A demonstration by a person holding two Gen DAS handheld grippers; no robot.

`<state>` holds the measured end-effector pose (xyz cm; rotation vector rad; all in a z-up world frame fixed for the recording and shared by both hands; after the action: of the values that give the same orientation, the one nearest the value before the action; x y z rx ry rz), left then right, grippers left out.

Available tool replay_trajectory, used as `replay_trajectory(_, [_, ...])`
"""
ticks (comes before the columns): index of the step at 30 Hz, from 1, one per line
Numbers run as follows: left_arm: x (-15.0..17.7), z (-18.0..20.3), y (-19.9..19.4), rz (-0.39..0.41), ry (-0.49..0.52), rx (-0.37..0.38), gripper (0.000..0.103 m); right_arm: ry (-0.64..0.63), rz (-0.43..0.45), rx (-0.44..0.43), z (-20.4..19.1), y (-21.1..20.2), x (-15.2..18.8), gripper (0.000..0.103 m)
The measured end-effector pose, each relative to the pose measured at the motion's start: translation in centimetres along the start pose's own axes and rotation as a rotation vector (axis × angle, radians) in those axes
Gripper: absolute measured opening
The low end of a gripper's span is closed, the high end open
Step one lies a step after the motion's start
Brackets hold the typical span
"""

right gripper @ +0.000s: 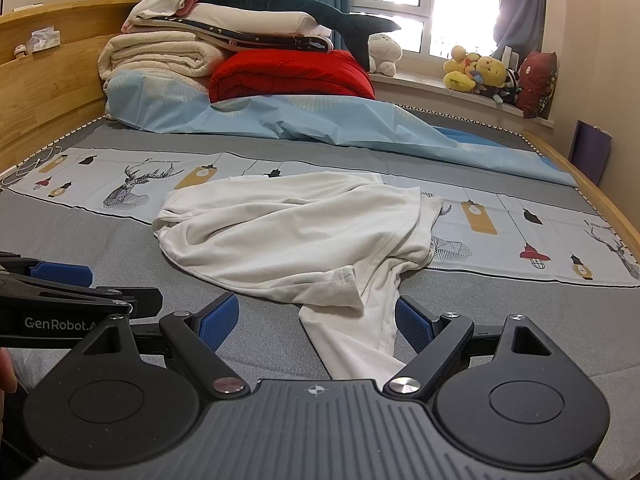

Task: Fold small clothes

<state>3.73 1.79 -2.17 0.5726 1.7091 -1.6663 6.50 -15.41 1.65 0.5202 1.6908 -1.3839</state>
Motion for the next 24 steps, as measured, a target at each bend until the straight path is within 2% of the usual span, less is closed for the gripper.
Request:
replay_trajectory(11, [0.1, -0.1, 0.2, 0.003, -0.002, 0.002, 0.080, -0.002, 0.003, -0.001, 0.2, -0.4, -0.6, 0.086])
replay_trajectory(14, [0.2, 0.0, -0.1, 0.036, 0.005, 0.019, 0.080, -0.007, 0.015, 0.003, 0.1, -0.1, -0.2, 0.086])
replay_trajectory(16, [0.2, -0.1, -0.5, 0.062, 0.019, 0.032, 0.080, -0.004, 0.044, 0.015, 0.5, -0.1, -0.8, 0.081])
replay_trajectory(17, [-0.1, 0.1, -0.7, 0.074, 0.028, 0.037, 0.076, 0.000, 0.067, 0.029, 0.8, -0.3, -1.1, 0.080])
replay_trajectory(18, [-0.2, 0.1, -1.0, 0.090, 0.035, 0.043, 0.067, 0.004, 0.088, 0.046, 1.4, -0.4, -1.5, 0.075])
replay_trajectory(20, [-0.8, 0.0, -1.4, 0.104, 0.052, 0.070, 0.059, 0.007, 0.141, 0.081, 2.9, -0.9, -2.7, 0.067])
replay_trajectory(21, [-1.1, -0.1, -1.5, 0.108, 0.062, 0.094, 0.049, 0.022, 0.156, 0.091, 3.9, -0.8, -3.3, 0.059])
replay_trajectory(22, [-1.6, -0.1, -1.5, 0.106, 0.078, 0.121, 0.043, 0.036, 0.175, 0.092, 5.0, -0.6, -3.8, 0.054])
replay_trajectory(23, [-2.1, 0.0, -1.4, 0.102, 0.101, 0.142, 0.038, 0.040, 0.177, 0.088, 5.9, -0.3, -4.4, 0.052])
replay_trajectory(24, [-2.5, 0.2, -1.3, 0.106, 0.132, 0.161, 0.038, 0.049, 0.177, 0.076, 6.9, 0.1, -4.8, 0.049])
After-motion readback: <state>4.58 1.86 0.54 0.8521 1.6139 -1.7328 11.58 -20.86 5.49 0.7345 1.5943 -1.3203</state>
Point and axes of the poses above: each gripper's, at about its wrist camera, not at the fingertips, and y roughly the way its jaws point, z to its right, x to its underside, the point moved 2 cm from there along y, roughly the way its jaws point, and after that the axes turned 4 degrees about -x, right-handed, at the moved point
